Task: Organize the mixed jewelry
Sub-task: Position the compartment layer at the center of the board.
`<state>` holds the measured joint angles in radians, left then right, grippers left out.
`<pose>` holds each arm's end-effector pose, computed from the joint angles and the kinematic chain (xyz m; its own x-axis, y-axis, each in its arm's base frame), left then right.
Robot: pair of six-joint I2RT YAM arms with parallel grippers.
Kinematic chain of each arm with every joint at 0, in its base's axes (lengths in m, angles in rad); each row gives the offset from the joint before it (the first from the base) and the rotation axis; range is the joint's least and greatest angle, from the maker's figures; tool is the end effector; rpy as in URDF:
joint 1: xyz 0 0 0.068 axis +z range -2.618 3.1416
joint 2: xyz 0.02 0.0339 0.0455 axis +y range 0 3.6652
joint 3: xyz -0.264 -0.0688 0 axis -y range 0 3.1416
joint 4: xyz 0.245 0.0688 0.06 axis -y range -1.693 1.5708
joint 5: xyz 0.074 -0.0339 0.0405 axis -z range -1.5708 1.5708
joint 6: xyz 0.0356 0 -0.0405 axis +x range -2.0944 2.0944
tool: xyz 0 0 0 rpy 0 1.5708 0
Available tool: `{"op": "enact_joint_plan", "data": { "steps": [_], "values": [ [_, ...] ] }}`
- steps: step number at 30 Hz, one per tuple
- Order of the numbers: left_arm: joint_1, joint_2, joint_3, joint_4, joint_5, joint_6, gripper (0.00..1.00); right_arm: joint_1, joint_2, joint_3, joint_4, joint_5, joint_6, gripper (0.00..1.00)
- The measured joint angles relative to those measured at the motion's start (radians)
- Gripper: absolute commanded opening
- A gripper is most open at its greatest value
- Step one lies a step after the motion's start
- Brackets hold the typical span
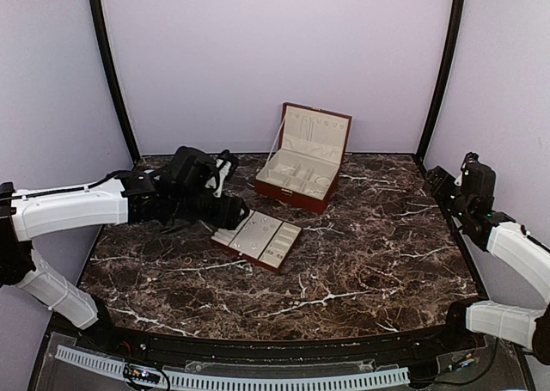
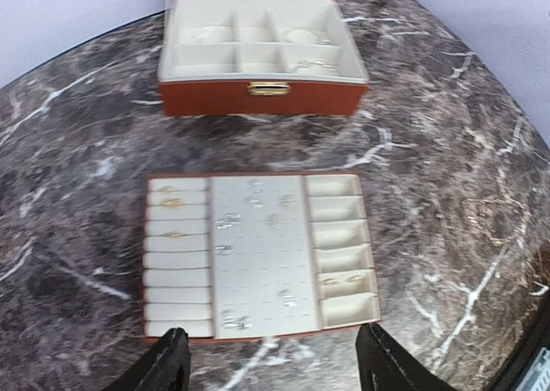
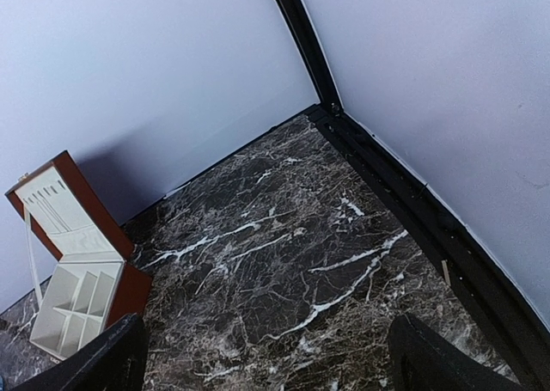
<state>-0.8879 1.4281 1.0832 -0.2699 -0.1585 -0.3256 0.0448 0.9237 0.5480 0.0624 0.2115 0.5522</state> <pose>0.2079 -0.2466 0.2855 -0.5639 0.1926 -0.8031 0.5323 0.8283 -0.1750 0.2144 0.0021 0.2565 -0.1804 0.5053 -0.8439 0.2941 0.8464 0.4439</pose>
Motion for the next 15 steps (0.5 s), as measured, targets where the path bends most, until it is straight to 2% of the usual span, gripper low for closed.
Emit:
{"op": "enact_joint_plan", "data": {
  "steps": [4, 9, 15],
  "values": [
    [0.172, -0.066, -0.030, -0.086, 0.024, 0.060, 0.63, 0.000, 0.000, 0.004, -0.002, -0.022, -0.002, 0.98],
    [0.322, -0.097, -0.074, -0.148, 0.075, 0.109, 0.48, 0.000, 0.000, 0.004, -0.003, -0.036, -0.001, 0.98],
    [0.389, -0.101, -0.180, -0.150, 0.121, 0.122, 0.44, 0.000, 0.001, 0.004, -0.003, -0.040, -0.001, 0.98]
  ]
}}
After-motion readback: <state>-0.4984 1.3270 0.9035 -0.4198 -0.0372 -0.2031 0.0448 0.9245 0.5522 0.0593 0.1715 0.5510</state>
